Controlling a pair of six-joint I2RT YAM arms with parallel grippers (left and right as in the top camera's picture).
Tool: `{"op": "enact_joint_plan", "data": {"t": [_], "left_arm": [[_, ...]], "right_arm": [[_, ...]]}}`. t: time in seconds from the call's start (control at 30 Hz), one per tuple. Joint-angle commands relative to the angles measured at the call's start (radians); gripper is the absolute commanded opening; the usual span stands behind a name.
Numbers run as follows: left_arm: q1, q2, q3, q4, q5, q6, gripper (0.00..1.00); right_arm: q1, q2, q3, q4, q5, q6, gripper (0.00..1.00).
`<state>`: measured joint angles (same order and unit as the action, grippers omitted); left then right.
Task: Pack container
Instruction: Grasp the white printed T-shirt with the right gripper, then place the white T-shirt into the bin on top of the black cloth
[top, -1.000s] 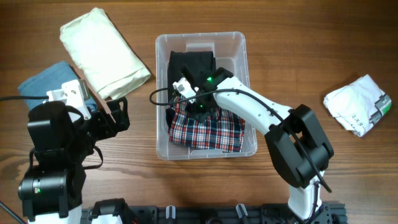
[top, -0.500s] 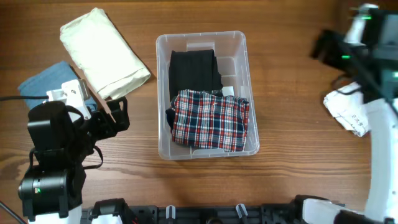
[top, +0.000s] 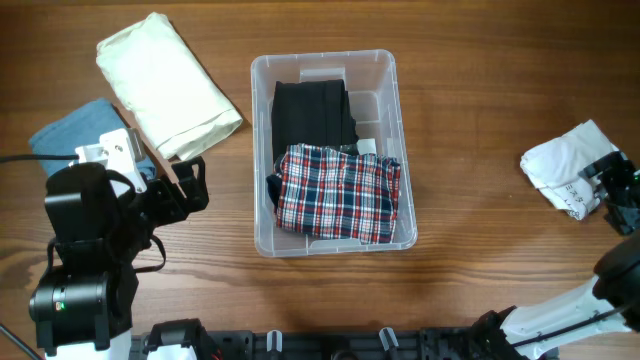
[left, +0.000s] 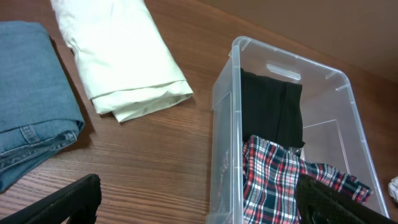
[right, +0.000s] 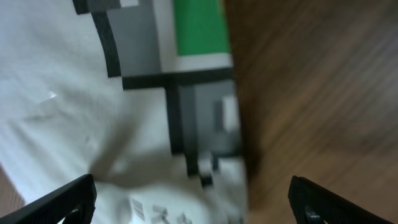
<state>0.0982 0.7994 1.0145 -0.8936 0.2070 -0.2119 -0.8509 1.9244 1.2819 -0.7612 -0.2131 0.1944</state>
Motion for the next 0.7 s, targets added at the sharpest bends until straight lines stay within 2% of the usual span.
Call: {"op": "enact_joint_plan", "data": {"t": [0.0, 0.07, 0.1, 0.13, 0.17, 0.2, 0.4, 0.53, 0.67], "left_arm": [[-0.005, -0.005, 0.017, -0.003, 0.002, -0.002, 1.0], [-0.005, -0.005, 0.017, -0.003, 0.002, -0.002, 1.0], [-0.005, -0.005, 0.017, -0.003, 0.002, -0.002, 1.0], [-0.005, -0.005, 0.017, -0.003, 0.002, -0.002, 1.0], [-0.005, -0.005, 0.017, -0.003, 0.002, -0.002, 1.0], [-0.005, -0.005, 0.017, -0.003, 0.002, -0.002, 1.0], [-0.005, -0.005, 0.017, -0.003, 0.002, -0.002, 1.0], [-0.005, -0.005, 0.017, -0.003, 0.002, -0.002, 1.0], [-0.005, -0.005, 0.017, -0.003, 0.002, -0.002, 1.0]], "right_arm": [[-0.001, 0.069, -0.011, 0.048, -0.119, -0.09, 1.0], [-0.001, 0.099, -0.013, 0.075, -0.164, -0.089, 0.96], [-0.001, 0.11, -0.013, 0.091, -0.192, -0.09, 0.84], [-0.001, 0.113, -0.013, 0.101, -0.215, -0.091, 0.49], [0.0, 0.112, -0.013, 0.115, -0.251, -0.089, 0.09], [0.0, 0.112, -0.012, 0.124, -0.309, -0.09, 0.04], [0.003, 0.05, -0.003, 0.137, -0.643, -0.115, 0.04], [0.07, -0.149, -0.003, 0.144, -0.734, -0.11, 0.04], [0.271, -0.421, 0.016, 0.144, -0.734, -0.106, 0.04]]}}
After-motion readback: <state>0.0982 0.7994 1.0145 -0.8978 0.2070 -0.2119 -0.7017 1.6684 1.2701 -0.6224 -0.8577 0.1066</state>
